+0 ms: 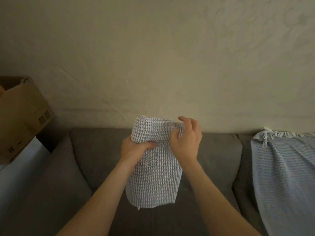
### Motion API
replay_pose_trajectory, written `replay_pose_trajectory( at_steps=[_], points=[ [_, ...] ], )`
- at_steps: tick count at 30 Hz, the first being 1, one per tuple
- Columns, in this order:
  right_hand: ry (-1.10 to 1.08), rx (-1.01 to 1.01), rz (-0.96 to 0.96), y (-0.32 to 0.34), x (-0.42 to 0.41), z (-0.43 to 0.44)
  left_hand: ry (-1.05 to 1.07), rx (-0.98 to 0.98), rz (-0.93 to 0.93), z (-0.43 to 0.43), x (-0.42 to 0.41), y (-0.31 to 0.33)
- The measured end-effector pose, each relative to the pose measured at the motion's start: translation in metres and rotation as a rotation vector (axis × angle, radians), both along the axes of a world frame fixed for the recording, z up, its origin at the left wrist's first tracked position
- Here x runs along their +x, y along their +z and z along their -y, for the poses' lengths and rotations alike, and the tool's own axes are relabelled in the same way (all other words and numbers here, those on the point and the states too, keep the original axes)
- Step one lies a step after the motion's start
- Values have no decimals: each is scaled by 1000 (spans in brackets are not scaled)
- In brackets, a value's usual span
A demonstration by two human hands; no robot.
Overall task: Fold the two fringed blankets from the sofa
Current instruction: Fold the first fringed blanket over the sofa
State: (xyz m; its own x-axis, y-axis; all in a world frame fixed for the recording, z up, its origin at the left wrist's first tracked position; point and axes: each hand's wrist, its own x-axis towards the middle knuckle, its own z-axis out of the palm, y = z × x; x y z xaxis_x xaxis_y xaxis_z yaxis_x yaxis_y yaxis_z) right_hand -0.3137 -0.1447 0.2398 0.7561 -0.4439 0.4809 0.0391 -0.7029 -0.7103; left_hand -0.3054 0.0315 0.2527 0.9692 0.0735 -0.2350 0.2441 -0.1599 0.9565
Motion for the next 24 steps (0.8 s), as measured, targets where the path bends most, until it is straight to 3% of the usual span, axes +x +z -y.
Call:
replay_pose_trajectory(
  at_steps=[2,6,10,13,18,21,24],
  points=[
    [114,23,51,-18,-13,-20,48,-76,4,4,0,7],
    [209,105,-59,-46,-22,-36,-71,-304,-99,0,4,23],
    [353,822,-187,-38,-15,-10,-265,-378,-136,-13,-1,35],
    [557,1094,-280,-42,-16,10,-316,-422,-150,-22,-6,44],
    [765,1246,-369,-35,-27,19,-280,-581,-92,-34,-13,48],
    [806,1295,-399,-20,-35,18,-309,-665,-42,-31,-20,47],
    [795,1294,-406,-5,-42,16,-201,-753,-25,-25,-30,44]
  ],
)
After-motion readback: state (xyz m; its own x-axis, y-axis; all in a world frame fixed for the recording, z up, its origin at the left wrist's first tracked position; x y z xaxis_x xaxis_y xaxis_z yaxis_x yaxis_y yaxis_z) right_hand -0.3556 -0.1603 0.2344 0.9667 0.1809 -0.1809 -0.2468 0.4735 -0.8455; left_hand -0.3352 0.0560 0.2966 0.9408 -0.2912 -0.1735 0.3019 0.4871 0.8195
